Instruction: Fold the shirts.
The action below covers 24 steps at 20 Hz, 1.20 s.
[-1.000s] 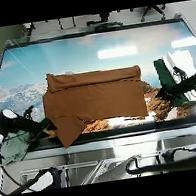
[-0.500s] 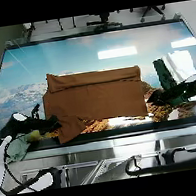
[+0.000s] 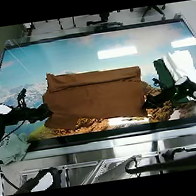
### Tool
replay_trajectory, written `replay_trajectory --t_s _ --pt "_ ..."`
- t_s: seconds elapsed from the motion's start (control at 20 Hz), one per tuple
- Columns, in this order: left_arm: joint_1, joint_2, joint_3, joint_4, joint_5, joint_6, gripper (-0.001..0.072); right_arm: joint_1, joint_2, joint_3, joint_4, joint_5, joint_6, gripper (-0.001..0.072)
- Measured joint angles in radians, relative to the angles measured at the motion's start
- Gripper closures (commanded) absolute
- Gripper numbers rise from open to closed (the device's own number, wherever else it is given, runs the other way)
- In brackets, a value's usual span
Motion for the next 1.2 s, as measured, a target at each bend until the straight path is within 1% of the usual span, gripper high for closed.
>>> replay_trajectory --t_s 0.2,0.3,0.5,0.6,0.7,0.8,0.9,1.0,1.2 --pt "0.001 0.084 0.032 0.019 -0.036 0.001 0.0687 0.024 0.051 0.023 0.011 0.002 -0.010 0.0689" --pt "0.001 0.133 0.037 0.058 -0.084 -0.006 0.0687 -0.016 0.116 0.029 -0.005 0.035 0.019 0.0689" --pt "0.002 0.234 -0.004 0.133 -0.177 -0.039 0.0687 -0.126 0.255 0.034 -0.099 0.101 0.094 0.0689" --pt "0.002 0.267 -0.047 0.155 -0.187 -0.047 0.0687 -0.156 0.298 0.035 -0.116 0.129 0.113 0.0689" --pt "0.001 0.280 -0.071 0.166 -0.172 -0.047 0.0687 -0.169 0.319 0.035 -0.094 0.127 0.108 0.0689" --pt "-0.005 0.256 -0.041 0.164 -0.131 -0.047 0.0687 -0.174 0.322 0.040 -0.019 0.089 0.064 0.0689" --pt "-0.029 0.190 0.038 0.146 -0.085 -0.042 0.0687 -0.170 0.301 0.048 0.061 0.026 0.010 0.0688" --pt "-0.069 0.094 0.135 0.136 -0.046 -0.034 0.0687 -0.155 0.255 0.066 0.133 -0.038 -0.041 0.0688" --pt "-0.152 -0.169 0.346 0.127 0.017 -0.016 0.0686 -0.122 0.132 0.110 0.222 -0.160 -0.130 0.0687"
